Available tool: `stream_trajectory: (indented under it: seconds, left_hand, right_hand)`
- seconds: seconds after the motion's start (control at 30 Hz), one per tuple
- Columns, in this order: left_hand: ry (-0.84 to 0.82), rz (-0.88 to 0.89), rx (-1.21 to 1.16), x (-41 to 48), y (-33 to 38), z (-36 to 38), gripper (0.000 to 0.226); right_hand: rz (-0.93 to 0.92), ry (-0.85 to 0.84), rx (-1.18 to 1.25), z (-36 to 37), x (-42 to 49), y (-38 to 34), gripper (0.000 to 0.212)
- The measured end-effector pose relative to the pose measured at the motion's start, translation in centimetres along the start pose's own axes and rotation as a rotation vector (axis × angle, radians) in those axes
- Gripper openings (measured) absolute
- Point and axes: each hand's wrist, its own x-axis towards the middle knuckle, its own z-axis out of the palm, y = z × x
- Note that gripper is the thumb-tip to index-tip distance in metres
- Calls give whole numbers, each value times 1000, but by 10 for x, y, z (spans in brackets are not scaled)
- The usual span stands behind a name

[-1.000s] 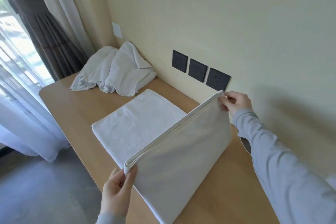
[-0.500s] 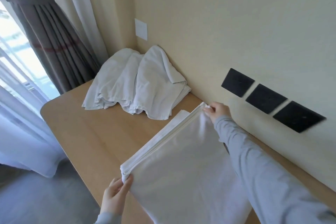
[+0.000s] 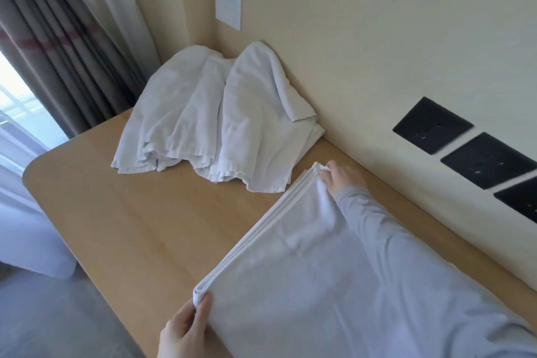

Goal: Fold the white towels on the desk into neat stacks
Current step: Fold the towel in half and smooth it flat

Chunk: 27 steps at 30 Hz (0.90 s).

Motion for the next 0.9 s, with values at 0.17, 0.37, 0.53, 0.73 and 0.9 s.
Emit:
stream_trajectory:
  seconds: [0.17, 0.37, 0.53, 0.73, 0.9]
  left_hand:
    - [137, 67, 117, 2, -8, 5, 24]
    - [353, 383, 386, 14, 0, 17, 40]
    - [277, 717, 764, 26, 21, 50, 47]
    - [185, 645, 833, 41, 22, 64, 37]
    - [143, 560, 783, 46, 22, 64, 36]
  right_hand:
    - [-51, -33, -218, 11, 3, -7, 37]
    - [-93, 122, -243, 15, -10, -13, 31]
    - [-829, 270, -5, 19, -44, -24, 35]
    - [-867, 113, -57, 23, -45, -33, 15]
    - [-1000, 160, -120, 23, -39, -38, 16]
